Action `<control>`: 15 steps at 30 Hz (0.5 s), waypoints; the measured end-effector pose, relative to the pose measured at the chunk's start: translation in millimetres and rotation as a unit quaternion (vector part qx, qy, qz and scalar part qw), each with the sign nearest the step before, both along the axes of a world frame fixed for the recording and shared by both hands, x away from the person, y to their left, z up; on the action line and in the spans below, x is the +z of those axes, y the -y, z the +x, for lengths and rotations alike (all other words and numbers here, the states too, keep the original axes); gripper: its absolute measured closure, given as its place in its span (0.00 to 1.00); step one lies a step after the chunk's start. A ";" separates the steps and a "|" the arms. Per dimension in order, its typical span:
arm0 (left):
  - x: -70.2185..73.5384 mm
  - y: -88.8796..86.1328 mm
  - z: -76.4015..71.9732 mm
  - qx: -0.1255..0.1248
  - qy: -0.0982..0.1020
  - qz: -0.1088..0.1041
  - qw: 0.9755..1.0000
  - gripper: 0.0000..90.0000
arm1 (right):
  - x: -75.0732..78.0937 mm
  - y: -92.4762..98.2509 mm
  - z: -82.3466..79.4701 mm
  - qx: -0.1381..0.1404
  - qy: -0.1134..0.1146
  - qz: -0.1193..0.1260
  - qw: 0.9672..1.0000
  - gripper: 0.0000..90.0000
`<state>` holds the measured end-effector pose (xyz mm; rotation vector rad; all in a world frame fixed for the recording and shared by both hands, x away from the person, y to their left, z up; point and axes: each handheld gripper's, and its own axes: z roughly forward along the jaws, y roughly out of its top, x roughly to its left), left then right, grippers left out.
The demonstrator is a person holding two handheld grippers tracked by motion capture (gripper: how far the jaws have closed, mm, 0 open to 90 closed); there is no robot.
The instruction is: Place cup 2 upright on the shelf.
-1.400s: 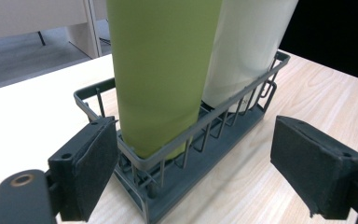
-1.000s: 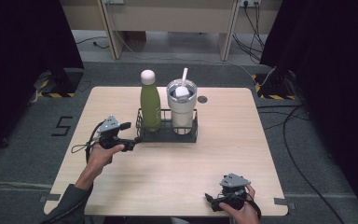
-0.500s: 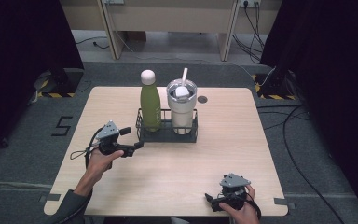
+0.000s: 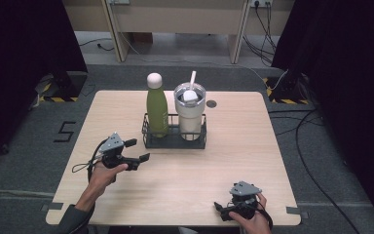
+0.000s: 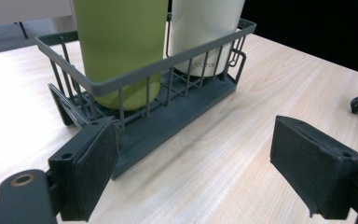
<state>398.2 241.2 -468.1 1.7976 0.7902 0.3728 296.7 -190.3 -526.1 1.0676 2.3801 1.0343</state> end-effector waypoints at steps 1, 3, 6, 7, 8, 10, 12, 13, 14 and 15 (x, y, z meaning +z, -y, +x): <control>-1.4 0.6 -0.9 -0.001 -0.001 -0.001 1.000 0.17 | 0.0 -0.1 -0.1 -0.001 0.000 0.001 1.000 0.00; -3.7 1.1 -2.5 -0.005 -0.003 0.002 1.000 0.17 | 0.0 -0.1 -0.1 -0.001 0.000 0.001 1.000 0.00; -7.2 1.3 -5.2 -0.009 -0.006 0.004 1.000 0.17 | -0.1 -0.2 -0.2 -0.001 0.000 0.001 1.000 0.00; -8.6 1.1 -6.3 -0.009 -0.006 0.004 1.000 0.17 | -0.1 -0.2 -0.2 -0.001 0.000 0.001 1.000 0.00; -9.5 0.7 -7.2 -0.010 -0.007 0.004 1.000 0.17 | -0.1 -0.2 -0.2 -0.001 0.000 0.001 1.000 0.00; -11.5 0.2 -9.1 -0.011 -0.008 0.003 1.000 0.17 | -0.1 -0.2 -0.3 -0.001 0.000 0.001 1.000 0.00; -13.5 -0.1 -10.9 -0.014 -0.009 0.006 1.000 0.17 | -0.2 -0.2 -0.3 -0.001 0.000 0.001 1.000 0.00; -14.1 -0.3 -11.5 -0.014 -0.009 0.007 1.000 0.17 | -0.2 -0.1 -0.3 -0.001 0.001 0.001 1.000 0.00; -15.1 -0.5 -12.3 -0.015 -0.010 0.006 1.000 0.17 | -0.2 0.0 -0.3 -0.001 0.001 0.001 1.000 0.00; -16.1 -0.8 -13.1 -0.016 -0.010 0.006 1.000 0.17 | -0.2 0.0 -0.3 -0.001 0.001 0.001 1.000 0.00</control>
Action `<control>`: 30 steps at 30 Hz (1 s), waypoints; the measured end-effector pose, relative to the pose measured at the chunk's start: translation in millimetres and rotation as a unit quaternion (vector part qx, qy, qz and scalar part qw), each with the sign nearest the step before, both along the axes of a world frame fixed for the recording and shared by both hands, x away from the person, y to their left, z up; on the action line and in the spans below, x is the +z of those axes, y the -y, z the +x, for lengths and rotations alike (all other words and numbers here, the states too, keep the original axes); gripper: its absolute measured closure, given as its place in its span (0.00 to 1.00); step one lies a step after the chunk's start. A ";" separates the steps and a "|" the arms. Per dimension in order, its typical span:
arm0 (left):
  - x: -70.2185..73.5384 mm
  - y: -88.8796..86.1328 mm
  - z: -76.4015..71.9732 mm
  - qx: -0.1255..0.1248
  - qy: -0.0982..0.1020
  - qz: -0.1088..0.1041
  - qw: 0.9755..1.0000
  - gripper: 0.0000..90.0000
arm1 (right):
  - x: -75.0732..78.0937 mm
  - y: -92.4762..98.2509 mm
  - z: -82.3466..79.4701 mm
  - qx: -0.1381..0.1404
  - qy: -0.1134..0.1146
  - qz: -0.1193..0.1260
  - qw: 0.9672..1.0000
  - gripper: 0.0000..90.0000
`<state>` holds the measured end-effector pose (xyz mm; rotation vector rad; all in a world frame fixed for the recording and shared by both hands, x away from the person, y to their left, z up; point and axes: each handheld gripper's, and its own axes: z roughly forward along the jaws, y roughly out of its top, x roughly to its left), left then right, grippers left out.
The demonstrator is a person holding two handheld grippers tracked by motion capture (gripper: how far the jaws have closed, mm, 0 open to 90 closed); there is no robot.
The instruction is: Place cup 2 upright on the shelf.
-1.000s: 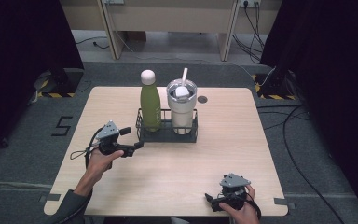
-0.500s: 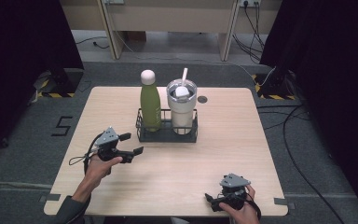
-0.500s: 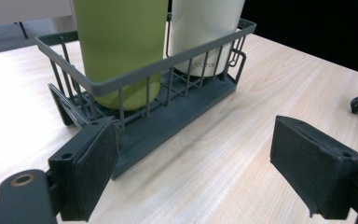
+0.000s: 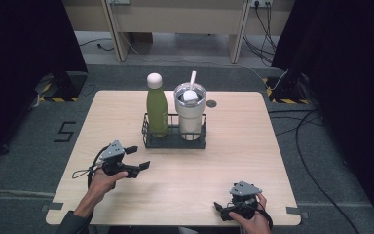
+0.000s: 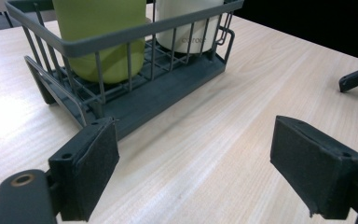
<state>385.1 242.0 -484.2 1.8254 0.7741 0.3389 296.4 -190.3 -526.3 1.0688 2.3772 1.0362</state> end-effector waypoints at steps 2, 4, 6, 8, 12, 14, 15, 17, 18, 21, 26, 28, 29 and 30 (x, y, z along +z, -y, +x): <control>-2.0 -0.5 -1.5 -0.001 -0.001 0.002 1.000 0.17 | 0.0 0.0 0.0 0.000 0.000 0.000 1.000 0.00; -4.5 -1.0 -3.5 -0.003 -0.004 0.003 1.000 0.17 | 0.0 0.0 -0.1 0.000 0.000 0.000 1.000 0.00; -6.4 -1.5 -5.1 -0.003 -0.006 0.005 1.000 0.17 | 0.0 0.0 -0.1 0.000 0.000 0.000 1.000 0.00; -8.5 -2.1 -6.9 -0.005 -0.007 0.007 1.000 0.17 | -0.1 0.0 -0.1 0.000 0.000 0.000 1.000 0.00; -11.2 -2.8 -9.8 -0.006 -0.008 0.013 1.000 0.17 | -0.1 0.0 -0.2 0.000 0.000 0.000 1.000 0.00; -12.5 -2.8 -11.4 -0.007 -0.009 0.015 1.000 0.17 | -0.1 0.0 -0.2 0.000 0.001 0.000 1.000 0.00; -13.1 -2.8 -12.3 -0.007 -0.010 0.015 1.000 0.17 | -0.1 0.1 -0.2 0.000 0.001 0.000 1.000 0.00; -13.9 -2.8 -13.9 -0.009 -0.011 0.019 1.000 0.17 | -0.2 0.1 -0.2 0.001 0.001 0.001 1.000 0.00; -14.3 -2.6 -14.8 -0.009 -0.011 0.020 1.000 0.17 | -0.2 0.2 -0.1 0.001 0.002 0.000 1.000 0.00; -15.6 -2.2 -17.5 -0.012 -0.012 0.022 1.000 0.17 | -0.2 0.2 -0.2 0.001 0.002 0.000 1.000 0.00; -18.0 -2.5 -23.1 -0.016 -0.013 0.032 0.999 0.17 | -0.2 0.2 -0.5 0.001 0.001 0.001 1.000 0.00; -19.0 -3.1 -25.3 -0.015 -0.012 0.037 0.999 0.17 | -0.2 0.3 -0.6 0.001 0.001 0.001 1.000 0.00; -19.4 -3.4 -26.1 -0.015 -0.013 0.037 0.999 0.17 | -0.2 0.3 -0.6 0.001 0.001 0.001 1.000 0.00; -20.3 -3.9 -27.1 -0.015 -0.014 0.037 0.999 0.17 | -0.2 0.1 -0.9 -0.001 0.000 0.001 1.000 0.00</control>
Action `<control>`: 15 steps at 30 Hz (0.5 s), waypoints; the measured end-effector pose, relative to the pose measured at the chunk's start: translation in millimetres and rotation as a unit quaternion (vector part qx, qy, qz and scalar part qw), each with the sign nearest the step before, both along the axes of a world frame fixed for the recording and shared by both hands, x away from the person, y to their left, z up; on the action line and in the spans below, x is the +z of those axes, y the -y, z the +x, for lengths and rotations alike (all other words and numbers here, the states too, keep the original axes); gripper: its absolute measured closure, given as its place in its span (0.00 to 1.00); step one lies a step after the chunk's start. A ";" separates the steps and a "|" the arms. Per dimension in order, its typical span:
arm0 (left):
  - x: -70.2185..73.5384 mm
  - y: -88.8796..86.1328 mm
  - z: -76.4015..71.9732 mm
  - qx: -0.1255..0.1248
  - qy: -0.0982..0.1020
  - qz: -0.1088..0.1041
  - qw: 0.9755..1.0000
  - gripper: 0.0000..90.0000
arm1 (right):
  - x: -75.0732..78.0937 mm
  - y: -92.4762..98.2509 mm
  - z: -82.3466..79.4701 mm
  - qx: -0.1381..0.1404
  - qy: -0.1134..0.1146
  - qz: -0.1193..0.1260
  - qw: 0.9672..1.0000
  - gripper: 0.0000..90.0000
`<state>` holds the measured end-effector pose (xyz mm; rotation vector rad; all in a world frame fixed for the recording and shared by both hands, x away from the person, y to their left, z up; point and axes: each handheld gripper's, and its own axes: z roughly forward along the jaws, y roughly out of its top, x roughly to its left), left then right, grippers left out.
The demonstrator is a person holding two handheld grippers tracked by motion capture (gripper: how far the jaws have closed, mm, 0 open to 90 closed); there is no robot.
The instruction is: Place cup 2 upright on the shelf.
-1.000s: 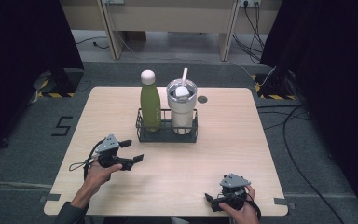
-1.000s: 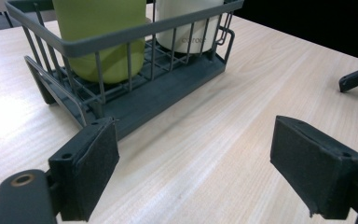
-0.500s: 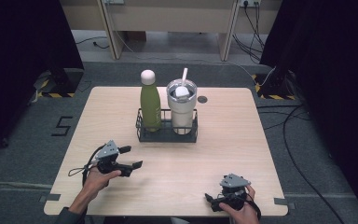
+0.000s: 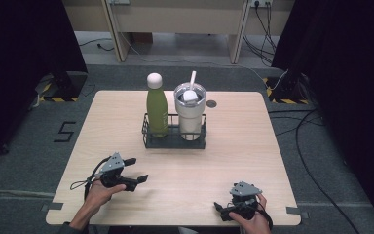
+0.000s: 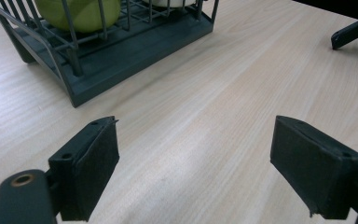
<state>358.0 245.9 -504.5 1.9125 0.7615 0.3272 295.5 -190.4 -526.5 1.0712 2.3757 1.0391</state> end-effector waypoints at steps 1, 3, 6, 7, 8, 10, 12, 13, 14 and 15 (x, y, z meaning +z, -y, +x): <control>-0.4 -0.3 -0.7 0.000 -0.001 0.000 1.000 0.17 | 0.0 0.0 0.0 0.000 0.000 0.000 1.000 0.00; -2.0 -1.1 -2.6 0.000 -0.003 0.002 1.000 0.17 | 0.0 0.2 0.2 0.001 0.001 0.000 1.000 0.00; -4.2 -2.3 -4.9 0.000 -0.006 0.006 1.000 0.17 | -0.1 0.2 0.1 0.001 0.001 0.000 1.000 0.00; -4.8 -2.8 -5.8 0.000 -0.007 0.007 1.000 0.17 | -0.1 0.2 0.1 0.001 0.001 0.000 1.000 0.00; -5.5 -3.1 -6.4 0.000 -0.009 0.008 1.000 0.17 | -0.1 0.2 0.1 0.001 0.001 0.000 1.000 0.00; -7.6 -3.8 -8.2 -0.001 -0.012 0.012 1.000 0.17 | -0.1 0.2 0.1 0.001 0.001 0.000 1.000 0.00; -8.7 -4.2 -9.8 0.002 -0.014 0.017 1.000 0.17 | -0.1 0.2 0.1 0.001 0.001 0.000 1.000 0.00; -9.1 -4.4 -10.5 0.003 -0.016 0.018 1.000 0.17 | -0.1 0.2 0.1 0.001 0.002 0.000 1.000 0.00; -9.1 -4.8 -11.2 0.002 -0.019 0.021 1.000 0.17 | -0.1 0.2 0.1 0.001 0.001 0.000 1.000 0.00; -9.1 -5.2 -11.9 0.001 -0.020 0.025 0.999 0.17 | -0.1 0.2 0.1 0.001 0.001 0.000 1.000 0.00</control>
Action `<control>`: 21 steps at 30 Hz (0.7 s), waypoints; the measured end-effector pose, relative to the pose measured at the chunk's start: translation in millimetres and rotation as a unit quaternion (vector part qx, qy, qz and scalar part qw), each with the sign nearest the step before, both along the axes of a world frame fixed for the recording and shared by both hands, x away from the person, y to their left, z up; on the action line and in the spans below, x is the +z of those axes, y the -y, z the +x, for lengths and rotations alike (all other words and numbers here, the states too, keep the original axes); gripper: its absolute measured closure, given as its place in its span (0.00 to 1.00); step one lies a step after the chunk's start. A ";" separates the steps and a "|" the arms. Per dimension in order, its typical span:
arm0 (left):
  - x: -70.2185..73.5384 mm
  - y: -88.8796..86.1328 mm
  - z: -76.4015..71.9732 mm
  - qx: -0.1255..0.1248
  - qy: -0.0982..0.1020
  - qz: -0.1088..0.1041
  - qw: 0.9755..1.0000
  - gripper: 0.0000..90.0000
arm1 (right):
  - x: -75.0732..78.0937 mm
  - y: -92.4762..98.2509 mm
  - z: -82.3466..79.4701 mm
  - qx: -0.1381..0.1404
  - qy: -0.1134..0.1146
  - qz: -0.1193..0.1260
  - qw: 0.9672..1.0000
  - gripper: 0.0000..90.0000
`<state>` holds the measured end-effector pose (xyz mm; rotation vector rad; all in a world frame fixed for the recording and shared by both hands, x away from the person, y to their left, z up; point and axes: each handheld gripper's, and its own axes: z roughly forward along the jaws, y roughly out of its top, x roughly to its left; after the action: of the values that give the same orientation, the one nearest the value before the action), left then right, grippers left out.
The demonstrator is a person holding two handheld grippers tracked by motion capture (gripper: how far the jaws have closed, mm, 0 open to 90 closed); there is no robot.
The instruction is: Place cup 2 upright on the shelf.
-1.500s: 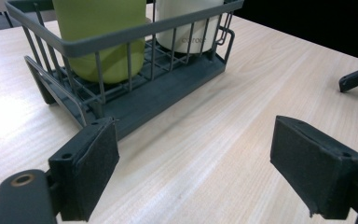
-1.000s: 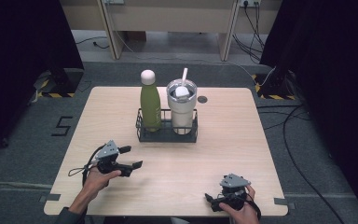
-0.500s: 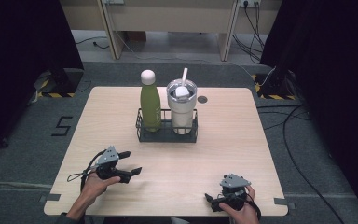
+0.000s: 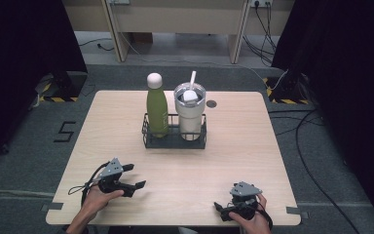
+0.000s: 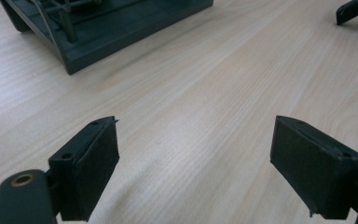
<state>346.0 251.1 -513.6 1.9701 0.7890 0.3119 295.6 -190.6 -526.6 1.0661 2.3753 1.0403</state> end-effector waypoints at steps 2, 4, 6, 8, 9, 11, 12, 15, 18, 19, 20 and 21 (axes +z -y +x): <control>-0.2 -0.7 -1.7 -0.001 -0.002 0.008 1.000 0.17 | 0.0 0.0 0.0 0.000 0.000 0.000 1.000 0.00; -0.9 -1.1 -3.9 -0.001 -0.004 0.014 1.000 0.17 | 0.0 0.0 0.0 0.000 0.000 0.000 1.000 0.00; -1.5 -1.4 -5.9 -0.001 -0.005 0.019 1.000 0.17 | 0.0 0.0 0.0 0.000 0.000 0.000 1.000 0.00; -2.3 -1.9 -8.2 -0.001 -0.007 0.024 1.000 0.17 | 0.0 0.0 0.0 0.000 0.000 0.000 1.000 0.00; -2.7 -2.1 -9.5 -0.001 -0.007 0.024 1.000 0.17 | 0.0 0.0 0.0 0.000 0.000 0.000 1.000 0.00; -3.5 -3.2 -12.4 -0.001 -0.008 0.031 0.999 0.17 | 0.0 0.0 0.0 0.000 0.000 0.000 1.000 0.00; -3.7 -3.6 -13.4 0.001 -0.006 0.035 0.999 0.17 | 0.0 0.0 0.0 0.000 0.000 0.000 1.000 0.00; -4.0 -6.6 -17.0 0.004 -0.008 0.046 0.999 0.17 | 0.0 0.0 0.0 0.000 0.000 0.000 1.000 0.00; -4.4 -9.1 -19.1 0.005 -0.011 0.042 0.999 0.17 | 0.0 0.0 0.0 0.000 0.000 0.000 1.000 0.00; -4.5 -10.0 -19.6 0.007 -0.012 0.040 0.999 0.17 | 0.0 0.0 0.0 0.000 0.000 0.000 1.000 0.00; -4.7 -11.4 -20.3 0.009 -0.015 0.039 0.999 0.17 | 0.0 0.0 0.0 0.000 0.000 0.000 1.000 0.00; -4.8 -11.9 -20.5 0.010 -0.015 0.040 0.999 0.17 | 0.0 0.0 0.0 0.000 0.000 0.000 1.000 0.00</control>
<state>325.6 262.9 -518.4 2.0465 0.8267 0.3304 295.6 -190.6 -526.7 1.0661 2.3751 1.0405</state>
